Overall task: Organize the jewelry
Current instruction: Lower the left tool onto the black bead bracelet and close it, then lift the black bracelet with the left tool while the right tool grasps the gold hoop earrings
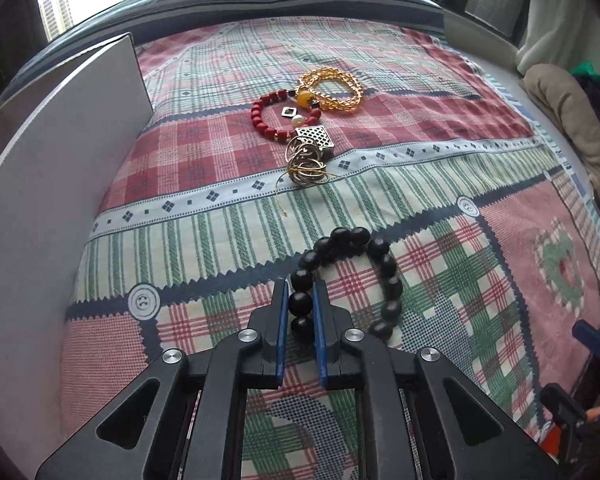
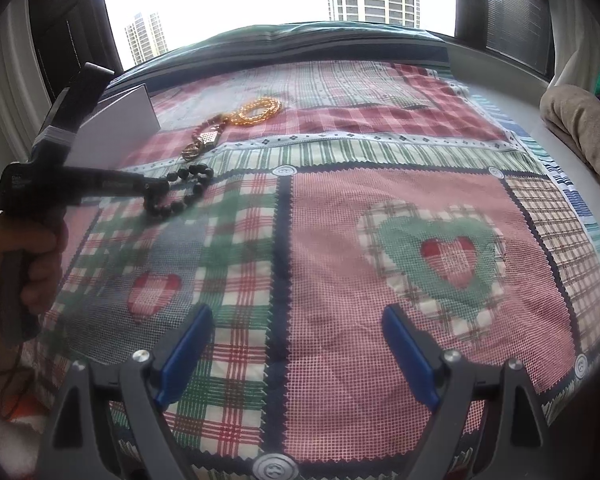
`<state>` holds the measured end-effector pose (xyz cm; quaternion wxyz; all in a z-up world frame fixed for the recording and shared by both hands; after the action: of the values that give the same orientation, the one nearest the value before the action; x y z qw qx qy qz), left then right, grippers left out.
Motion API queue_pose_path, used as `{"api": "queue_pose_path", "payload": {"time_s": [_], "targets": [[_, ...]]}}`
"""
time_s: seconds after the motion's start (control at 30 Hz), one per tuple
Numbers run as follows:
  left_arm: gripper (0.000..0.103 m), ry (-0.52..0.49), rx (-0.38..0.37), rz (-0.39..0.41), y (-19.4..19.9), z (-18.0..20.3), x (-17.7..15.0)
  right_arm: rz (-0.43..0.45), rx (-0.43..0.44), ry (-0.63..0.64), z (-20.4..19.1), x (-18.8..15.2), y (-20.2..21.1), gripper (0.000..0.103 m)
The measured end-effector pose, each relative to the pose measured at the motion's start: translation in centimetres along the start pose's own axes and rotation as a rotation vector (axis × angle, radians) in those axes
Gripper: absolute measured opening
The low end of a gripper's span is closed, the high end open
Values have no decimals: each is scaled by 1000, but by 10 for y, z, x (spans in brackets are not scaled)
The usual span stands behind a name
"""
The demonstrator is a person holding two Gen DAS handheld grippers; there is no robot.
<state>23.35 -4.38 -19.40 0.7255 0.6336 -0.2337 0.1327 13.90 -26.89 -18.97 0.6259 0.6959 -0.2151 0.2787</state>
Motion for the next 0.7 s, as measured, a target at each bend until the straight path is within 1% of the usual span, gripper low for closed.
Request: {"api": "queue_pose_path", "payload": {"time_s": [0.17, 0.27, 0.37, 0.5, 0.53, 0.57, 0.6, 0.63, 0.67, 0.7], "targets": [[10, 23, 16, -2, 29, -30, -33, -8, 7, -1, -5, -1, -1, 88], [10, 56, 25, 8, 42, -45, -48, -7, 10, 19, -12, -1, 0, 88], [10, 89, 22, 23, 49, -53, -55, -14, 13, 38, -21, -2, -1, 88], [12, 119, 23, 26, 48, -60, -57, -25, 17, 66, -33, -4, -2, 88], [18, 129, 17, 23, 47, -62, -58, -26, 20, 74, -36, -4, -2, 88], [32, 141, 6, 21, 47, -63, -58, -25, 25, 81, -39, -4, -1, 88], [40, 155, -4, 23, 48, -64, -58, -25, 32, 88, -42, -3, 0, 88], [56, 169, -15, 30, 52, -66, -59, -23, 42, 96, -44, -1, 2, 88], [65, 178, -23, 41, 55, -68, -59, -19, 52, 101, -44, 2, 4, 88], [66, 182, -27, 56, 59, -69, -59, -14, 65, 101, -44, 7, 6, 88]]}}
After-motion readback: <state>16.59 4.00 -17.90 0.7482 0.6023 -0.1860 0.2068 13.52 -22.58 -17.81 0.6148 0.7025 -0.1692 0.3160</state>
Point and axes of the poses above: each gripper's, at about its wrist camera, not at the fingertips, and y roughly against the way its jaws point, z to its right, x to its top, the point moved 8 cm from there along -y, roughly the way its jaws point, and after that the axes turned 4 degrees about y, right-handed, at the moved point
